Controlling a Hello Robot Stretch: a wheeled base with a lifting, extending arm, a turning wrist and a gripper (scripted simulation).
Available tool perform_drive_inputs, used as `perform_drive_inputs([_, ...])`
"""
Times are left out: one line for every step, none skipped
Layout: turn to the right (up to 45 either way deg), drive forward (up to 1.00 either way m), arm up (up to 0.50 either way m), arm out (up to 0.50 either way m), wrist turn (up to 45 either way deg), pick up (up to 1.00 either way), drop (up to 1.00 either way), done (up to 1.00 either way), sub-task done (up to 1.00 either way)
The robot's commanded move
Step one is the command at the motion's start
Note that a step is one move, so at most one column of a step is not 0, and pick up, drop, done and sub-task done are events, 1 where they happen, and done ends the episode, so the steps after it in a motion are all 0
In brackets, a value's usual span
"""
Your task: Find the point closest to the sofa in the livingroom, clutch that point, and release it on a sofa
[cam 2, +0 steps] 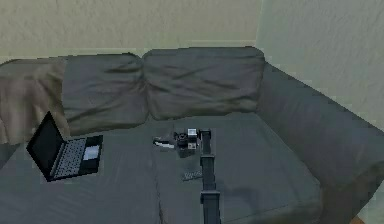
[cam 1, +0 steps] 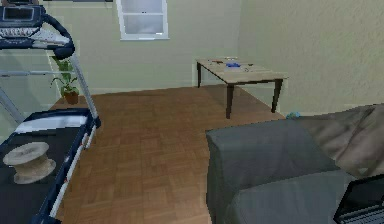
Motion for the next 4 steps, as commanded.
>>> perform_drive_inputs([0.0, 0.0, 0.0, 0.0, 0.0, 0.0, 1.0, 0.0, 0.0])
perform_drive_inputs([0.0, 0.0, 0.1, 0.0, 0.0, 0.0, 0.0, 0.0, 0.0])
perform_drive_inputs([0.0, 0.0, 0.0, -0.08, 0.0, 0.0, 0.0, 0.0, 0.0])
perform_drive_inputs([0.0, 0.0, 0.0, 0.0, 0.0, 0.0, 0.0, 1.0, 0.0])
